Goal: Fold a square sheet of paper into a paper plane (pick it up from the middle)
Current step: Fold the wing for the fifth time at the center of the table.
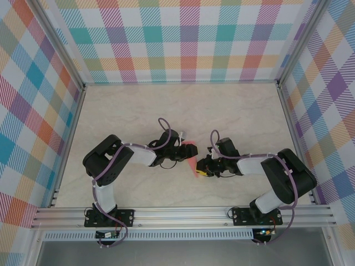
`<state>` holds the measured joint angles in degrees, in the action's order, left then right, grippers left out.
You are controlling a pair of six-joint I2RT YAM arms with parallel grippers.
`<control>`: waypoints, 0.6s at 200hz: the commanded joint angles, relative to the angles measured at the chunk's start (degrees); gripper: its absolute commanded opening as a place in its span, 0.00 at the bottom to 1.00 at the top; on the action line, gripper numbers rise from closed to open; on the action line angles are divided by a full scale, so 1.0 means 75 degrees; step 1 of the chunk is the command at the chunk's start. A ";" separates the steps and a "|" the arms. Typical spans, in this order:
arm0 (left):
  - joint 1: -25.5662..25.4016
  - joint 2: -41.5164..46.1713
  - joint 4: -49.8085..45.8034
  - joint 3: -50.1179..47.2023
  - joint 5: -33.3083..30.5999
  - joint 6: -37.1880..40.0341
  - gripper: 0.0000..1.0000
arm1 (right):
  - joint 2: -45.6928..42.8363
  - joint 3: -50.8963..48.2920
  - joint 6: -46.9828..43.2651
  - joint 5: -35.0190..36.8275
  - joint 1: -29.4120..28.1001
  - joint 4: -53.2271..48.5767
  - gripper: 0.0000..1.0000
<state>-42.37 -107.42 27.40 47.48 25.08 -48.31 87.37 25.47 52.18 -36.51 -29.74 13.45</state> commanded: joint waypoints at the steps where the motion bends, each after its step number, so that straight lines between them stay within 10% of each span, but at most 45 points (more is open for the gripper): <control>1: -0.0075 -0.0300 -0.0407 0.0009 -0.0098 0.0196 0.50 | 0.0061 0.0301 -0.0377 -0.0249 -0.0075 -0.0400 0.17; 120: -0.0080 -0.0209 -0.0547 0.0021 -0.0110 0.0159 0.50 | 0.0899 0.0409 -0.0928 -0.0175 -0.0365 -0.1103 0.10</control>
<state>-42.37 -107.42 27.27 47.53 25.10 -48.31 92.14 28.73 47.13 -37.82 -31.22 9.98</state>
